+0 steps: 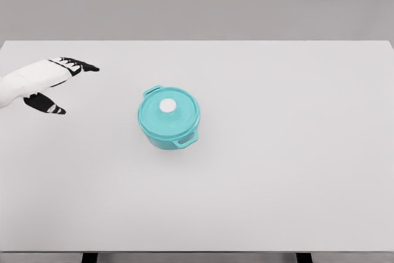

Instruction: Open the lid of the pot with left arm

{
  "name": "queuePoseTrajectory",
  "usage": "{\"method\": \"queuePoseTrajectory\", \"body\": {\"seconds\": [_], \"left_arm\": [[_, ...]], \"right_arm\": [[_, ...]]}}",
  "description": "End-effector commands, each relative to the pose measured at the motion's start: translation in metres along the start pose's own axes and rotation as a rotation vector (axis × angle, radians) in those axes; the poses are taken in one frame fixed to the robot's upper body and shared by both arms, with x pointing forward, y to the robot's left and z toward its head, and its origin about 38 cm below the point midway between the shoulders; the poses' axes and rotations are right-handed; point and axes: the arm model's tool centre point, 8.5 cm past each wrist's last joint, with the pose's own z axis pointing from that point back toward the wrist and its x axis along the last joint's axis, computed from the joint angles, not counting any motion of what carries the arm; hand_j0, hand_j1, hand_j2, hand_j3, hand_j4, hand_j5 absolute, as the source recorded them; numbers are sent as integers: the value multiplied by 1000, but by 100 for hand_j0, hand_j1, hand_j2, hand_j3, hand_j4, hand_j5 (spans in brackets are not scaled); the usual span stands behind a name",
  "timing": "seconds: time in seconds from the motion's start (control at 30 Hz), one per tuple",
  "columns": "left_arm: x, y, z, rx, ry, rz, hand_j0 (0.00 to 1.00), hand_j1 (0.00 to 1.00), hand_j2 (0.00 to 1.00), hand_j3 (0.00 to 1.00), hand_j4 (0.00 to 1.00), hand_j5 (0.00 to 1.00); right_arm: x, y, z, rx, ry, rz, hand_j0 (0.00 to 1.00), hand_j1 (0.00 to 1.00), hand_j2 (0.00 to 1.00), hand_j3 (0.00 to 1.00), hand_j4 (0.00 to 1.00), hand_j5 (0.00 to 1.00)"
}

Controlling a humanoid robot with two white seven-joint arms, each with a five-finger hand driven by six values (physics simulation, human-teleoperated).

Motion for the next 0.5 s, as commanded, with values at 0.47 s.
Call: {"method": "queuePoseTrajectory", "body": {"seconds": [0.47], "left_arm": [[7,21,5,-88,-154,-170,100,100,100,100,100,100]], "right_arm": [[-3,2,1,4,11,-4,100,100,100,100,100,100]]}}
